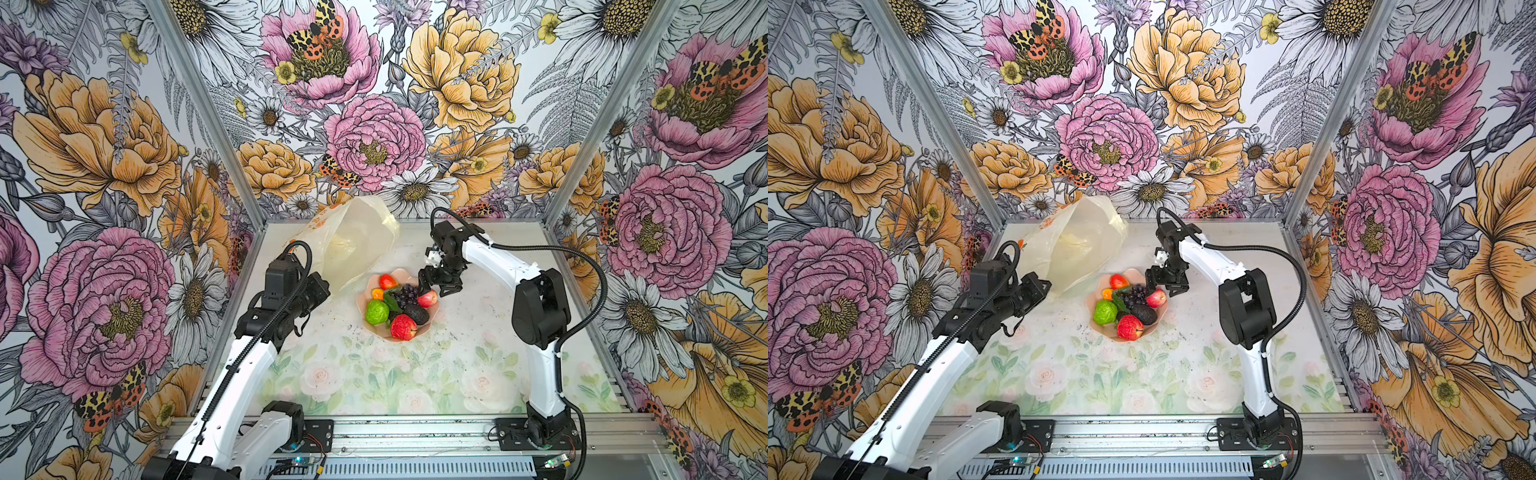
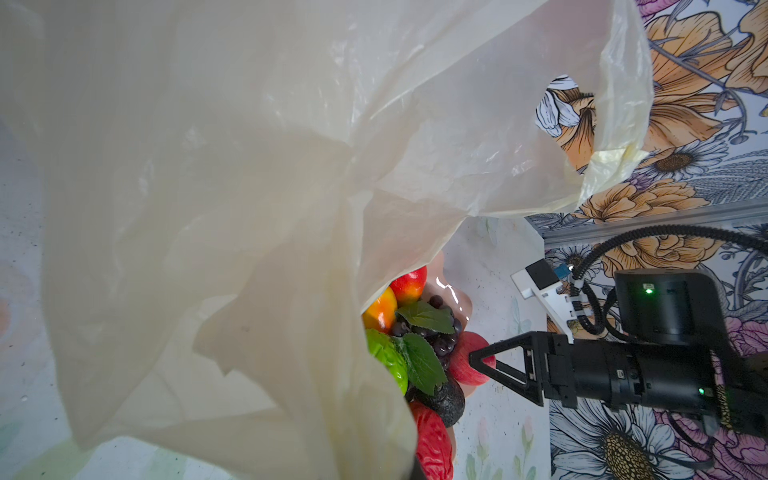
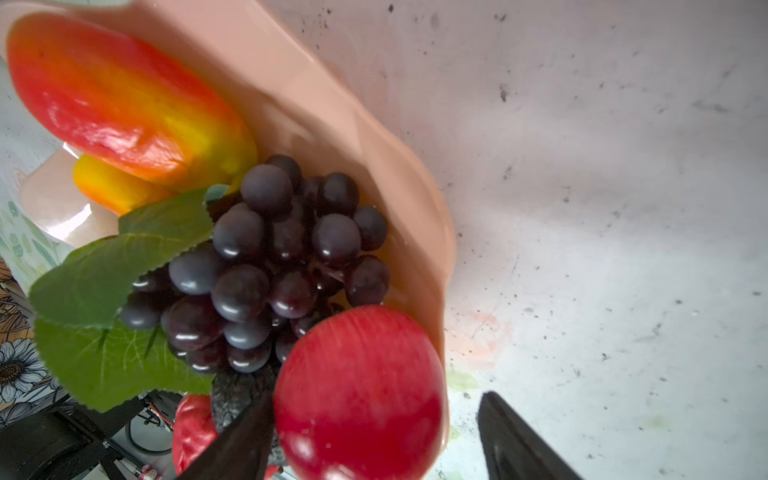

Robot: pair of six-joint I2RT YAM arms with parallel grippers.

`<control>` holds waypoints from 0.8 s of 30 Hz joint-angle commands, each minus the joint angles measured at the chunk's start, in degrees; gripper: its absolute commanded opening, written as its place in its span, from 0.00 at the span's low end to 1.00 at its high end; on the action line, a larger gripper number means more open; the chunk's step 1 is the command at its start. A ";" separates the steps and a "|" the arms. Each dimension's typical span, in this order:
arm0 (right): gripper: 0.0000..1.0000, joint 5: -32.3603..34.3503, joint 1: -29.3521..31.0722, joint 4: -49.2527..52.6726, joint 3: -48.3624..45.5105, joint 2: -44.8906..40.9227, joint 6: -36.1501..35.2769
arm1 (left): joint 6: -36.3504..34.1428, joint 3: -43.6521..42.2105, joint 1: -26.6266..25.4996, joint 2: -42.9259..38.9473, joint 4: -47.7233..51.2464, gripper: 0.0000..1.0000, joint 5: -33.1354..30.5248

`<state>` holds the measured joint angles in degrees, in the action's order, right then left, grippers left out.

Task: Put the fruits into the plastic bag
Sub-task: 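Lower the right gripper onto the red apple and close on it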

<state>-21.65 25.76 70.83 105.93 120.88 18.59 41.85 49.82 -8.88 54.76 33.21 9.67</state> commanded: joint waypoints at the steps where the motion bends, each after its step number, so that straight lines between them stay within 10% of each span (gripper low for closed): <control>1: 0.77 -0.99 0.78 -1.53 1.46 1.45 0.82 | -0.18 -0.95 -0.15 0.08 -0.17 0.00 -0.91; 24: 0.58 0.28 1.66 -2.19 1.56 0.69 1.36 | -0.45 -0.83 1.00 -0.09 -0.08 0.00 0.34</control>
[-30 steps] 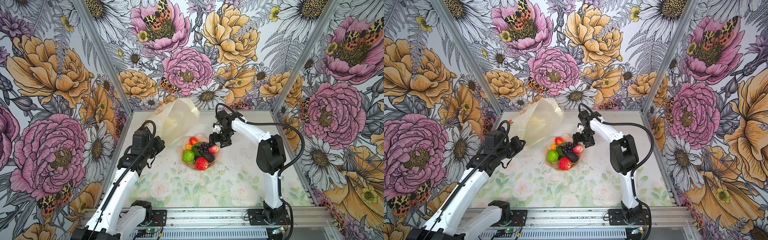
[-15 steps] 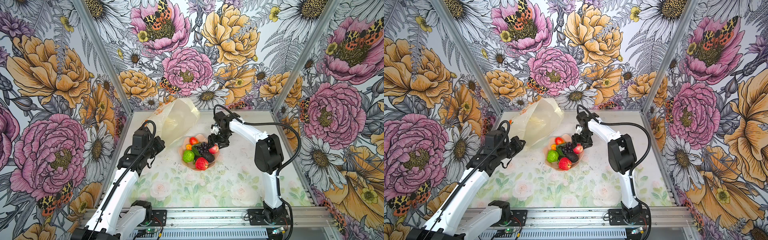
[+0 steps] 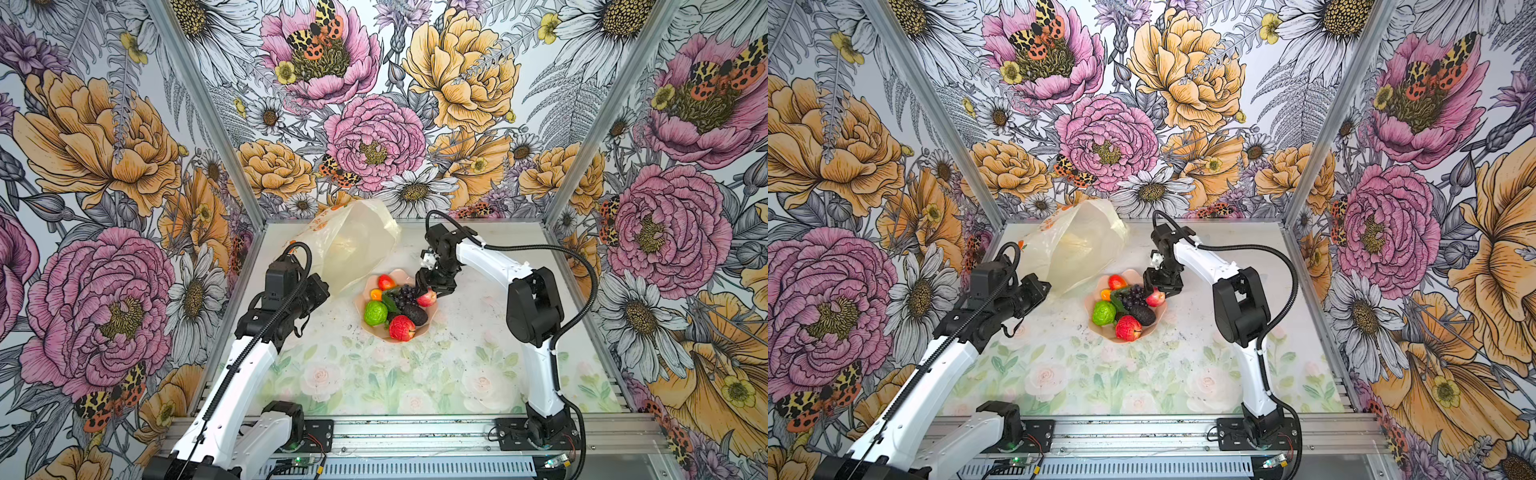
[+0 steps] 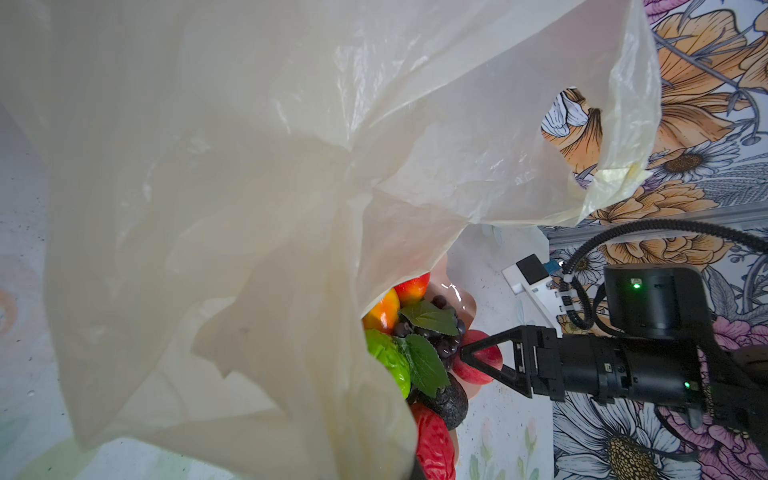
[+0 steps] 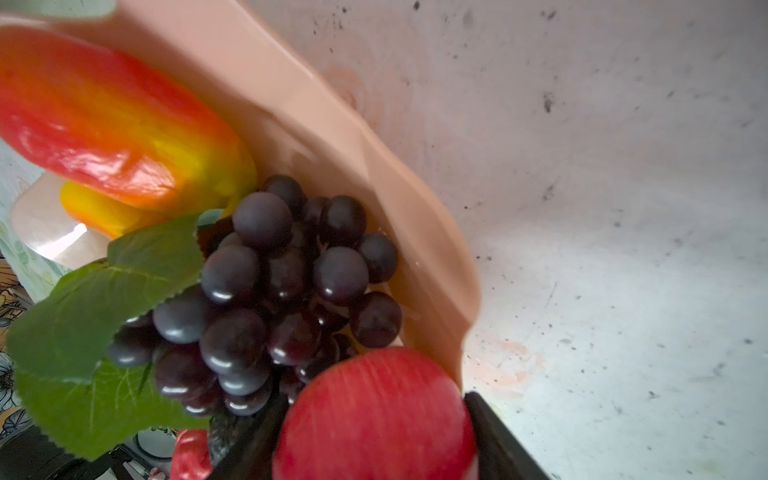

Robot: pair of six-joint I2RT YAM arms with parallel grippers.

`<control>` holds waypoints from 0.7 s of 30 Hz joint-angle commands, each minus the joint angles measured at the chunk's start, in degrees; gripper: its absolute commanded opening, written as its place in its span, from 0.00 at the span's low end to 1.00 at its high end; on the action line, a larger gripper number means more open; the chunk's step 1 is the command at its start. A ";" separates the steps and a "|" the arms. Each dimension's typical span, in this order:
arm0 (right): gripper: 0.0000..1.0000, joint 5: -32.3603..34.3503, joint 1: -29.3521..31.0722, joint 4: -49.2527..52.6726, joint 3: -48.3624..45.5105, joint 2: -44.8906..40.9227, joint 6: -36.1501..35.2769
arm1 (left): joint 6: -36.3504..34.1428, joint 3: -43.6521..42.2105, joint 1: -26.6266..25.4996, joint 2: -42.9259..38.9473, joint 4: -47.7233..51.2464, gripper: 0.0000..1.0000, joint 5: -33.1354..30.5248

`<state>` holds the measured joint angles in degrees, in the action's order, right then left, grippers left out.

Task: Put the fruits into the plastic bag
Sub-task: 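Lower the right gripper onto the red apple and close on it, then lift the red apple with the right gripper and carry it into the bag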

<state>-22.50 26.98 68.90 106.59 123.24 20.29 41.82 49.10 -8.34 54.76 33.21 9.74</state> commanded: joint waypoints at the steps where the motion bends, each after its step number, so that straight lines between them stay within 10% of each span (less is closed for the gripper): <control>1: 0.58 1.14 0.44 -0.26 0.91 -2.01 -0.34 | -0.38 -0.15 0.45 -0.18 -0.08 0.00 0.26; 21: 0.57 -0.67 -1.84 -1.22 -1.17 -10.80 -0.16 | 0.58 -0.84 -0.67 -1.42 -0.16 0.00 -0.78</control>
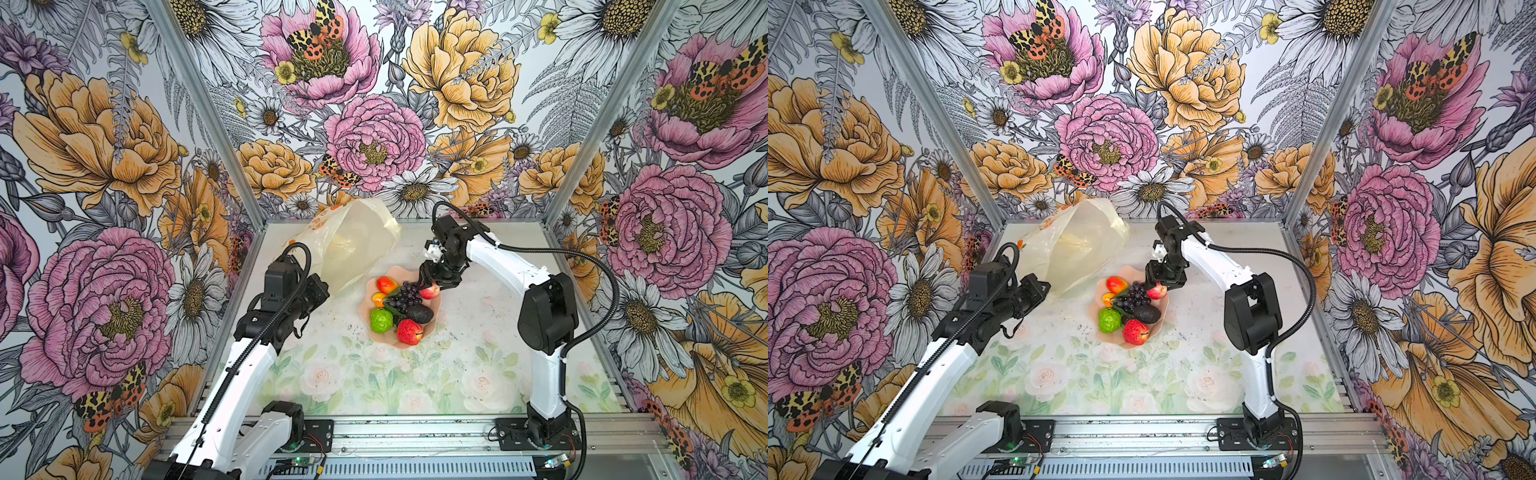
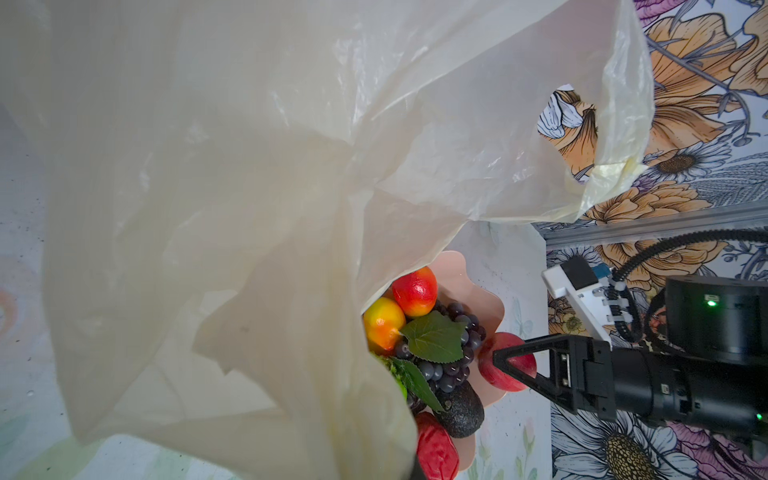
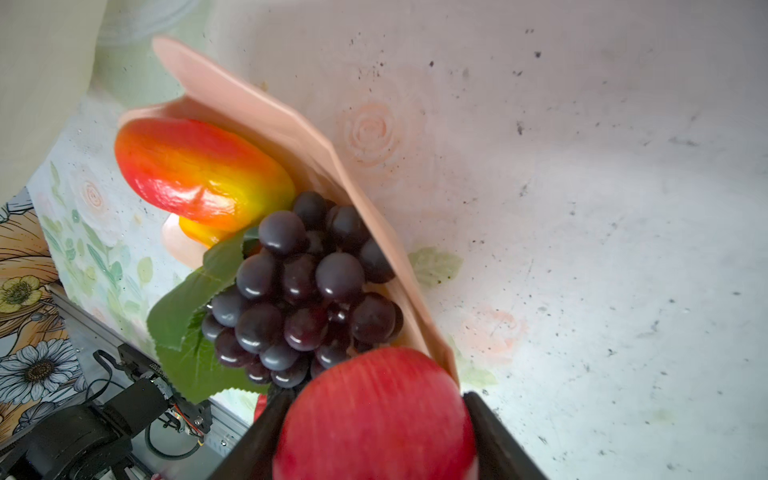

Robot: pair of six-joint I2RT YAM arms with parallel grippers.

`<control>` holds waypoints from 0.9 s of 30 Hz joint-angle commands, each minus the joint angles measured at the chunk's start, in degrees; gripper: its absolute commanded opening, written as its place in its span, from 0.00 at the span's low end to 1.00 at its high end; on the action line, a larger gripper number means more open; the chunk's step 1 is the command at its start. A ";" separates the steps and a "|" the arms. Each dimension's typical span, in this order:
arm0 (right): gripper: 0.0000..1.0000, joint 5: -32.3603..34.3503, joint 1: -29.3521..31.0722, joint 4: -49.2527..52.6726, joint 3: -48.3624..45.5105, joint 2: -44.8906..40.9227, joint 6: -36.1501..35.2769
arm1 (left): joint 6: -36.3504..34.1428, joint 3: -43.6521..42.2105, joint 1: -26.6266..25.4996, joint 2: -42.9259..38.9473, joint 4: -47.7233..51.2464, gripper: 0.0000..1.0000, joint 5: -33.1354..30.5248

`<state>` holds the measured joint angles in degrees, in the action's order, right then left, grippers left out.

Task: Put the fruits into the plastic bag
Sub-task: 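Lift the red apple with the right gripper and carry it into the bag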

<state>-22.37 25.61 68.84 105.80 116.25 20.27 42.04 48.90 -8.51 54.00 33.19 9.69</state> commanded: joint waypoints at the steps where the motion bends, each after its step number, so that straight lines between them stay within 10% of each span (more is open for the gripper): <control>1: 0.57 -1.15 -0.55 -1.25 -0.40 -4.09 -0.10 | 0.46 -0.59 -0.55 -0.60 -0.14 0.00 -0.85; 27: 0.57 -3.82 -3.28 -7.58 -7.32 -4.81 1.18 | -0.29 0.23 -1.22 1.09 -0.46 0.00 -1.00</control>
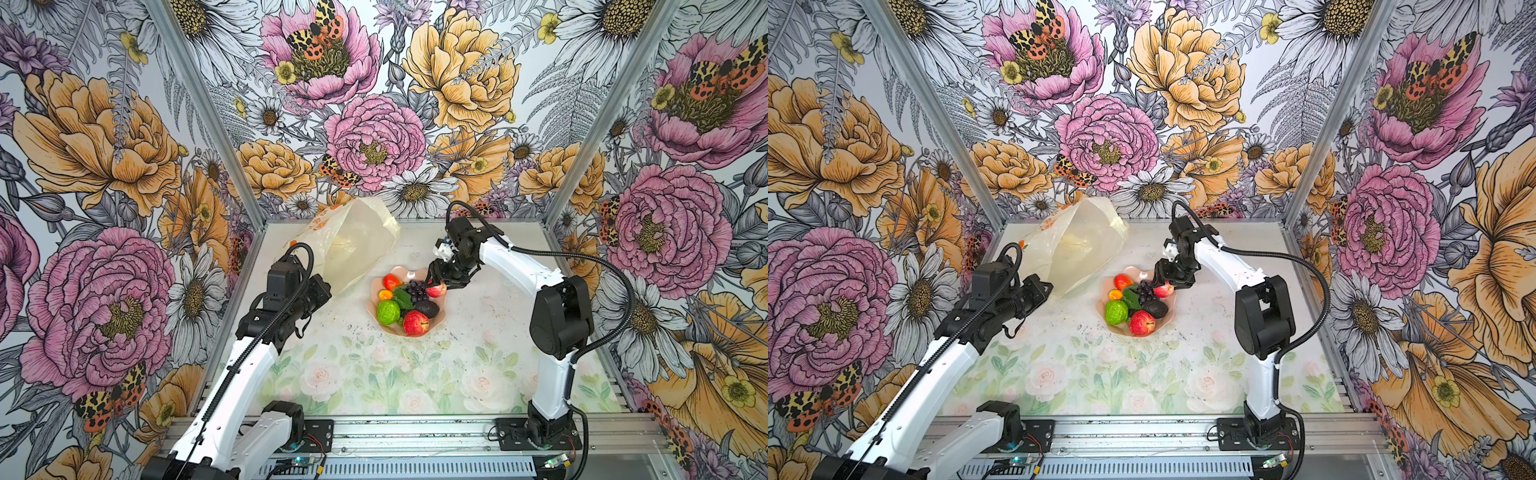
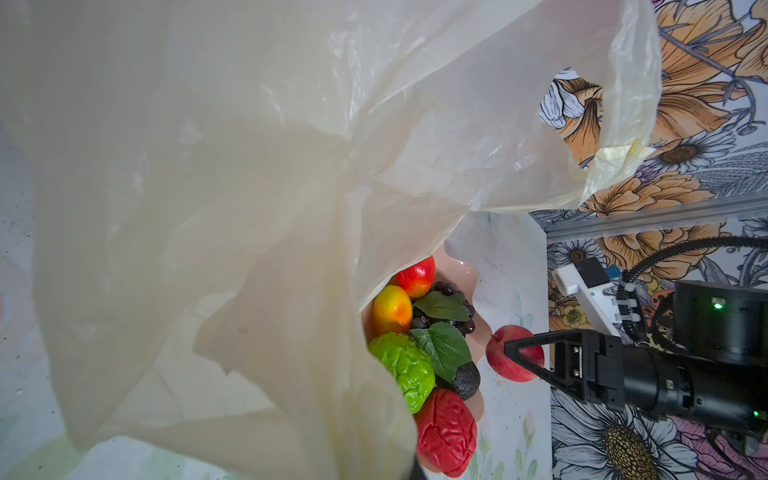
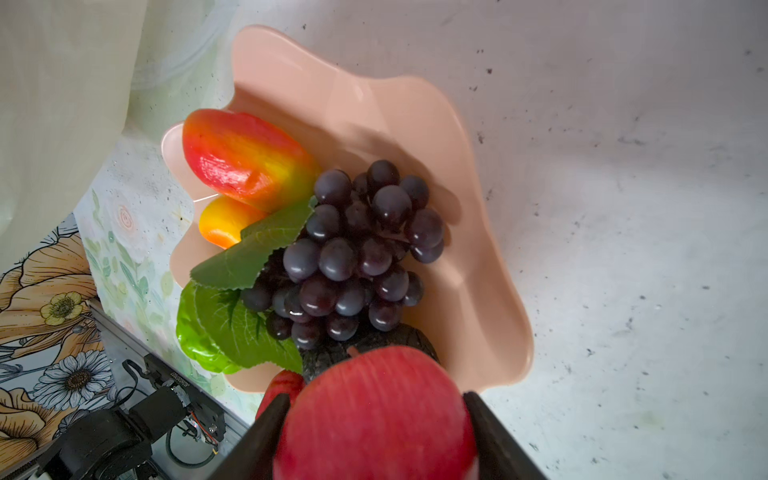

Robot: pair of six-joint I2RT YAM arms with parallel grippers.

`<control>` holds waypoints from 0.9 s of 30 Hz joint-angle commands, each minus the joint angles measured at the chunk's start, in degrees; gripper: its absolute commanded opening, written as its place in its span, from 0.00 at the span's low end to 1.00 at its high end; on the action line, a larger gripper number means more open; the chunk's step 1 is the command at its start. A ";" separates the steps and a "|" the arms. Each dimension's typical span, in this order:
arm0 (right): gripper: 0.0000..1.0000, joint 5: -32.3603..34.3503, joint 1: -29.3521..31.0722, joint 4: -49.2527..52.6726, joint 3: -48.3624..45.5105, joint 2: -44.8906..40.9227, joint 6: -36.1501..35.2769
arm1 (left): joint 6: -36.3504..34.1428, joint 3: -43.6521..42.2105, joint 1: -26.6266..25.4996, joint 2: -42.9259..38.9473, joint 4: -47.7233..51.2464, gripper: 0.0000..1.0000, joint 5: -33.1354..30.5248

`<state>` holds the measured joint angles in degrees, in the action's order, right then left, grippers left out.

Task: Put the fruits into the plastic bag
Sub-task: 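Lift the red apple with the right gripper and carry it into the bag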

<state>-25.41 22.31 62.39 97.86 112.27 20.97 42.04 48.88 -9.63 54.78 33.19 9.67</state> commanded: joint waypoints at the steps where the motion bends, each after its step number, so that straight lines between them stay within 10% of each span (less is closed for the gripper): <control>1: 0.56 -0.70 0.02 -1.13 0.87 -1.25 0.48 | -0.29 0.32 -0.08 0.43 -0.49 0.00 -0.89; 15: 0.57 -10.51 7.13 -16.93 8.38 -6.40 15.98 | -0.56 0.16 0.05 -0.63 -0.41 0.00 -0.23; 27: 0.57 -10.93 12.38 -19.58 29.89 10.18 23.80 | 0.90 0.09 -0.82 -0.97 -0.67 0.00 0.31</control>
<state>-36.29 34.15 43.53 124.99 117.93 41.98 42.09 48.88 -9.74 55.07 33.19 9.72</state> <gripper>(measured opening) 0.615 0.046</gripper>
